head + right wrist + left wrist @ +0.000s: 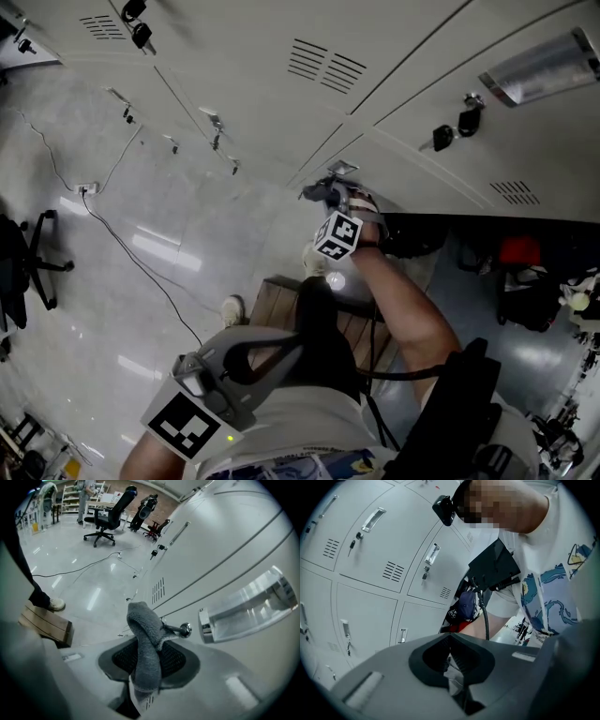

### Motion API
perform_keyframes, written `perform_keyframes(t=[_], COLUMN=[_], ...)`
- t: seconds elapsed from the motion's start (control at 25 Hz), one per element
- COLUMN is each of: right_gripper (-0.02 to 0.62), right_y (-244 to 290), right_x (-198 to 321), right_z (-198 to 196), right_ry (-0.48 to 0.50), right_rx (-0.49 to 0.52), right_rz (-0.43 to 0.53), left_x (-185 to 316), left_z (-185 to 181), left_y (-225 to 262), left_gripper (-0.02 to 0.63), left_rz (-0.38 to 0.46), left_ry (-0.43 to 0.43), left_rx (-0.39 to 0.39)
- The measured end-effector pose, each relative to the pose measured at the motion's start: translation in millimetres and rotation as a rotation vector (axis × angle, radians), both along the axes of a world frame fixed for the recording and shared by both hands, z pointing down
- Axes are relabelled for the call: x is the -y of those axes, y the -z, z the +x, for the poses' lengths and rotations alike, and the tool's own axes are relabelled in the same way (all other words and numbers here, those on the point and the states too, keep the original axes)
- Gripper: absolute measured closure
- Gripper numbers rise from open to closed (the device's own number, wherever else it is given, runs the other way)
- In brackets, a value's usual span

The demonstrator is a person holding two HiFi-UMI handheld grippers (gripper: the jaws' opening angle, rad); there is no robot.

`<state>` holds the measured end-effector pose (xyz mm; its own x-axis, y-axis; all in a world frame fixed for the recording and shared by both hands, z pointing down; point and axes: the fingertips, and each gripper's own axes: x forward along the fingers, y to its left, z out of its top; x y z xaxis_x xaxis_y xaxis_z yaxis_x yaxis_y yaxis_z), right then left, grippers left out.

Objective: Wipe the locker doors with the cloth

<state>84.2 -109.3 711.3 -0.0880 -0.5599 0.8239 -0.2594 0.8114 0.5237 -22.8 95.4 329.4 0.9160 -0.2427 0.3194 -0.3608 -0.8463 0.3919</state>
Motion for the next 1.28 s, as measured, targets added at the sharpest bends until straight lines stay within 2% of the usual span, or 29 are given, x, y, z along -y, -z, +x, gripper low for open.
perform_keyframes(t=[0.2,0.28,0.4,0.52,0.64,0.8,0.88,1.04,1.28], right_gripper=[0.482,0.482,0.482,0.482,0.482,0.479,0.479,0.479,0.479], right_y=[-17,-26,-41,-52,-70,-95,-95,-78,-27], right_x=[9,10,10,12,10,3,-4,-28,-83], right_z=[-8,-12,-10,-11,-9,2,2,4,13], right_ry=[0.0,-0.037,-0.087,-0.081,-0.065,-0.093,-0.102,-0.114,-0.22], right_rx=[0.024,0.057,0.076,0.073,0.041,-0.023,-0.024,0.009,0.077], right_rz=[0.059,0.069,0.053,0.028,-0.021,-0.126,-0.157,-0.21,-0.319], left_x=[0,0,-1,1,2,3,4,5,8], left_z=[-5,-7,-6,-8,-9,-11,-11,-3,-1], left_y=[-11,-15,-19,-21,-22,-24,-23,-12,20], left_gripper=[0.604,0.604,0.604,0.604,0.604,0.604,0.604,0.604,0.604], left_rz=[-0.033,-0.05,-0.061,-0.064,-0.062,-0.047,-0.044,-0.016,0.06], left_ry=[0.026,0.03,0.039,0.055,0.06,0.05,0.045,0.015,-0.02], left_rx=[0.019,0.023,0.027,0.037,0.047,0.062,0.067,0.049,0.005])
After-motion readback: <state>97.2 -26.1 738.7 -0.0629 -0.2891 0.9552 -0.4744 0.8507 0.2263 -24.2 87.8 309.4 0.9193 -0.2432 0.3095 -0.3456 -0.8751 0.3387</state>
